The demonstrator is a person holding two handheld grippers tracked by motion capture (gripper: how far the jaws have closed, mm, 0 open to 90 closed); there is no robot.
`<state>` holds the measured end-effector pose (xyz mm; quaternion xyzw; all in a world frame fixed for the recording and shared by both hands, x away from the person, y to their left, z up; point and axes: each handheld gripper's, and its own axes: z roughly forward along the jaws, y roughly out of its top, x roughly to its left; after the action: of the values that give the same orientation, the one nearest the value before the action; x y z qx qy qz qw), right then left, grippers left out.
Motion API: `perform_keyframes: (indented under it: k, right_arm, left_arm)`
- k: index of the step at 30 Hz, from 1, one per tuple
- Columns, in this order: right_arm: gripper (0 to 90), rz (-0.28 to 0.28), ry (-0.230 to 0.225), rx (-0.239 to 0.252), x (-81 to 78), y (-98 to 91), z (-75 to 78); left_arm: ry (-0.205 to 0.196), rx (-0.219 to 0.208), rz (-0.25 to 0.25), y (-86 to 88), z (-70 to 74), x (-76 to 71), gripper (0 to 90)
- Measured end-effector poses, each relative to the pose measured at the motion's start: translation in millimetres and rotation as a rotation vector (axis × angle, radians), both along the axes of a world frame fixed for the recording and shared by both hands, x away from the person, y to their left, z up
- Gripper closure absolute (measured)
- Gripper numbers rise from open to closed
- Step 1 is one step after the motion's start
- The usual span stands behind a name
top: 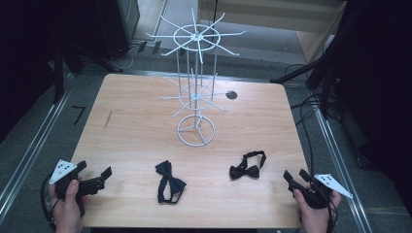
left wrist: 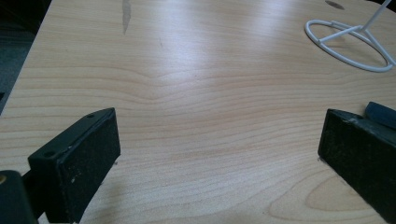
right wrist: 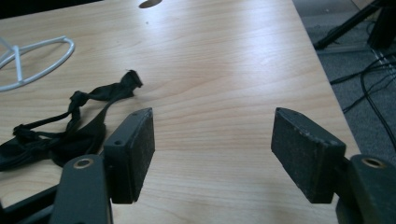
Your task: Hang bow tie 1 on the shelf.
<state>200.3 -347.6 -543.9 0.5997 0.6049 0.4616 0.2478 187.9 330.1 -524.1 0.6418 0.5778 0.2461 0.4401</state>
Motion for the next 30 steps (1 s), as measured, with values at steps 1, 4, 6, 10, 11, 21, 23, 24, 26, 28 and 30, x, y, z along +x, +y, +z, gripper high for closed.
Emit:
perform_keyframes:
  k: [1,4,6,10,11,21,23,24,26,28,30]
  right_arm:
    - [31.0,0.012,-0.004,-0.015,-0.3,3.5,1.5]
    - [31.8,0.053,-0.019,-0.042,-2.1,16.1,6.2]
    - [31.9,0.057,-0.027,-0.040,-2.6,18.2,7.3]
    - [32.5,0.077,-0.043,-0.005,-4.9,33.1,16.1]
    - [32.5,0.077,-0.043,-0.005,-4.9,33.1,16.1]
    - [33.3,0.134,-0.047,-0.004,-4.0,59.4,24.0]
    - [33.5,0.141,-0.044,-0.009,-3.6,64.2,25.0]
    - [33.5,0.149,-0.044,-0.014,-2.9,69.8,26.0]
    - [33.5,0.153,-0.048,-0.021,-2.4,71.6,26.1]
    - [33.7,0.163,-0.049,-0.025,-1.7,78.4,26.6]
    - [33.8,0.176,-0.055,-0.040,-1.5,86.5,27.8]
  left_arm:
    - [0.001,0.000,0.000,-0.1,0.0,0.1,0.0]
    - [-0.004,0.003,-0.001,-0.3,0.0,-0.3,0.0]
    - [-0.003,-0.001,0.000,-0.3,0.0,-0.6,0.0]
    - [-0.001,0.004,-0.004,-0.3,-0.1,-0.3,0.0]
    - [-0.001,0.003,-0.003,-0.4,-0.1,-0.1,0.0]
    - [-0.001,0.005,-0.006,-0.4,0.0,0.0,0.0]
    - [-0.001,0.002,-0.003,-0.2,0.1,0.2,0.0]
    - [-0.001,0.000,-0.003,-0.1,0.0,0.3,0.0]
    - [-0.001,0.000,-0.004,0.3,0.0,0.4,0.0]
    - [-0.003,-0.005,-0.004,0.5,0.0,0.3,0.0]
    - [-0.002,-0.005,-0.003,0.6,0.0,0.1,0.0]
